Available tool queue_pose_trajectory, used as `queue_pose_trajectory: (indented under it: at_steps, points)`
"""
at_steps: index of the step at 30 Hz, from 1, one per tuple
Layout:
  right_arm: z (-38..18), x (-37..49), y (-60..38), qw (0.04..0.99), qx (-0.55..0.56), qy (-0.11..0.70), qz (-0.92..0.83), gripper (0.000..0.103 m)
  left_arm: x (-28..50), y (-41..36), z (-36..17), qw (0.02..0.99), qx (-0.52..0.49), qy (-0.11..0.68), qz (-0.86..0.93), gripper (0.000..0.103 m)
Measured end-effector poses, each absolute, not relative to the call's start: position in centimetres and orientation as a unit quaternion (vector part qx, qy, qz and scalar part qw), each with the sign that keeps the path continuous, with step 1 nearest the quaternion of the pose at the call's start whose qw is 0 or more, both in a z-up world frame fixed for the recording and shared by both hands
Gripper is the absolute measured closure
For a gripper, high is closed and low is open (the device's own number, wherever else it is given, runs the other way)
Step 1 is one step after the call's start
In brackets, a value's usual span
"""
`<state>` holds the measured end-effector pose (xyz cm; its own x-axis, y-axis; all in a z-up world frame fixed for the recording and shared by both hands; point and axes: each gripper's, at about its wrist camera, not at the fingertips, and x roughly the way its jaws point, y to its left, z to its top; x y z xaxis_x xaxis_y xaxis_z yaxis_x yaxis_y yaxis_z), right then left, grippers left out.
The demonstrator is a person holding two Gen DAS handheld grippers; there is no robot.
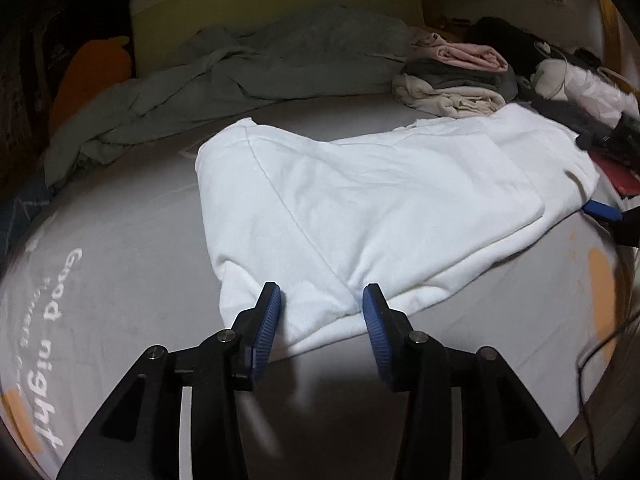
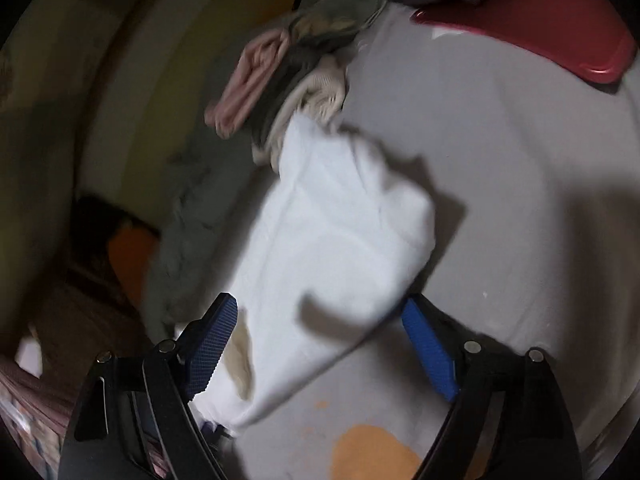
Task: Fold small clothes
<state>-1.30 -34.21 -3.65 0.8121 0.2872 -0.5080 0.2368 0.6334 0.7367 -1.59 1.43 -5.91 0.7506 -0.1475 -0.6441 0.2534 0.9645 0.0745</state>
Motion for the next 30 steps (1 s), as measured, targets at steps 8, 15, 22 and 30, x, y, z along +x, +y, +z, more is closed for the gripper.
queue_pose_trajectory:
  at_steps: [8,15,22,30]
  points:
    - [-3.6,0.8,-34.6,0.874,0.4,0.262,-0.09,0.068,-2.4,1.5,-4.4,0.944,0.069,0.306,-0.106,0.057]
    - [4.8,0.0,-28.9,0.938,0.281,0.202,-0.019,0.085,-2.9,6.9,1.7,0.972,-0.038,0.221,-0.073,0.056]
    - [8.5,1.4,-12.8,0.964,0.159,0.186,0.105,0.086,-3.8,13.1,4.2,0.98,-0.089,0.178,0.004,0.055]
    - [1.0,2.7,-2.0,0.952,0.068,0.26,0.148,0.086,-3.8,16.5,3.3,0.972,-0.127,0.194,0.027,0.055]
